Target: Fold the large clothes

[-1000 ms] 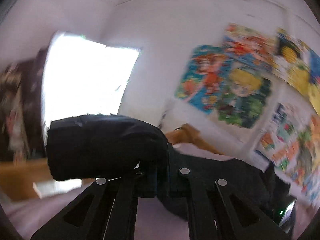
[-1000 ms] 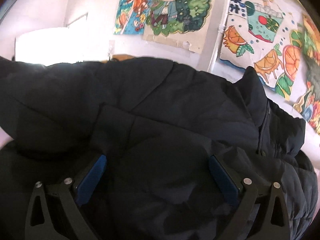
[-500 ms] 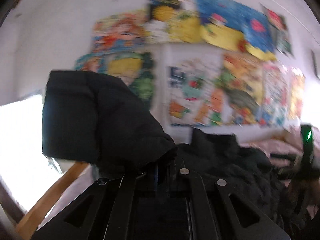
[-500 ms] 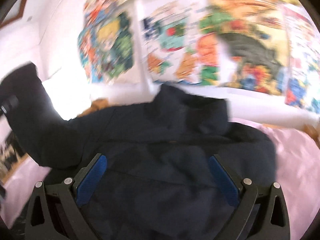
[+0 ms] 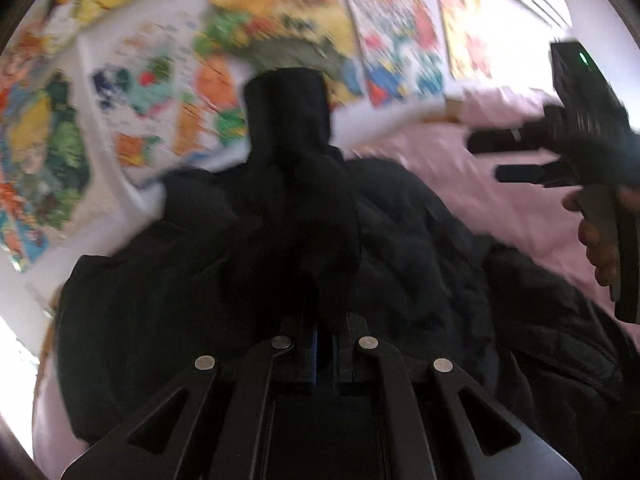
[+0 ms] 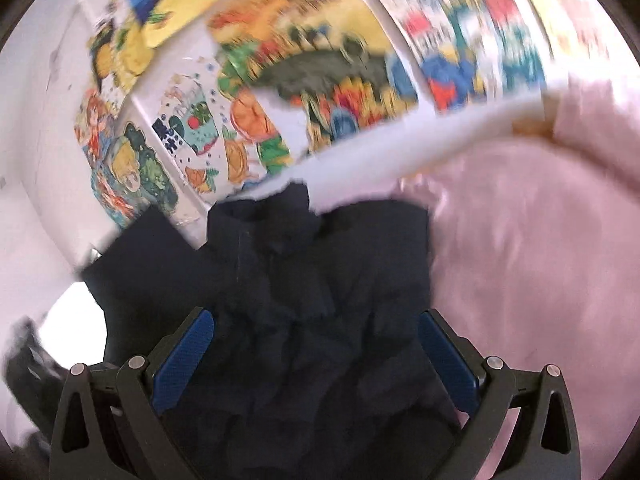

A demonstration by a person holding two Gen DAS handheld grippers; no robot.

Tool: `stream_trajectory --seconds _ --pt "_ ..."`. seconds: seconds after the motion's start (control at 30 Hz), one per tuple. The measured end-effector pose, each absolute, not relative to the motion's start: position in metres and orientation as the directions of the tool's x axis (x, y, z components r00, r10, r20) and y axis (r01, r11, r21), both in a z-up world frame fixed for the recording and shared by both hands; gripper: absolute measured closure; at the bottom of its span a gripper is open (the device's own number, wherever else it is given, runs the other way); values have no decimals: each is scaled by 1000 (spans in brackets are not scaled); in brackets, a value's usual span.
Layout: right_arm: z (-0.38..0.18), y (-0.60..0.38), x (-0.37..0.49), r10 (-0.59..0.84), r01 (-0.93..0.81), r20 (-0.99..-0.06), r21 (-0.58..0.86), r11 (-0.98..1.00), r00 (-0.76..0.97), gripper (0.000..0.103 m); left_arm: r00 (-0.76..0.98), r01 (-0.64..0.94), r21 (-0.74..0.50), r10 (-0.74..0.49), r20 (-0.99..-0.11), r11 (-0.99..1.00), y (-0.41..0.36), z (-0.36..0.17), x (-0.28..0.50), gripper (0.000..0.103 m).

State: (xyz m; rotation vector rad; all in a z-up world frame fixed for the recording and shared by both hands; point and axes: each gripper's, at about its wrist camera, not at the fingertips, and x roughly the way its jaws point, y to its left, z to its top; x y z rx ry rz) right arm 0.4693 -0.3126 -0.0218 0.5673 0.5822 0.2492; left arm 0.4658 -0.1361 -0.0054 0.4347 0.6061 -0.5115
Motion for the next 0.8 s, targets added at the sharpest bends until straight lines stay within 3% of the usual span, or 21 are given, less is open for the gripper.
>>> stream_trajectory --seconds 0.3,0.7,0.73,0.77,0.8 --pt "-76 -334 487 611 -74 -375 810 582 697 0 651 604 260 -278 -706 753 -148 -61 477 98" --pt "-87 -340 489 690 -69 -285 897 437 665 0 600 646 219 -309 -738 731 -148 -57 465 90" --pt "-86 -339 489 697 -72 -277 902 426 661 0 594 656 214 -320 -738 724 -147 -56 462 84" --pt "-85 -338 489 702 -72 -275 904 422 656 0 578 674 196 -343 -740 713 -146 -54 459 66" --pt "-85 -337 489 701 -69 -281 902 426 655 0 567 686 180 -362 -740 705 -145 -52 455 55"
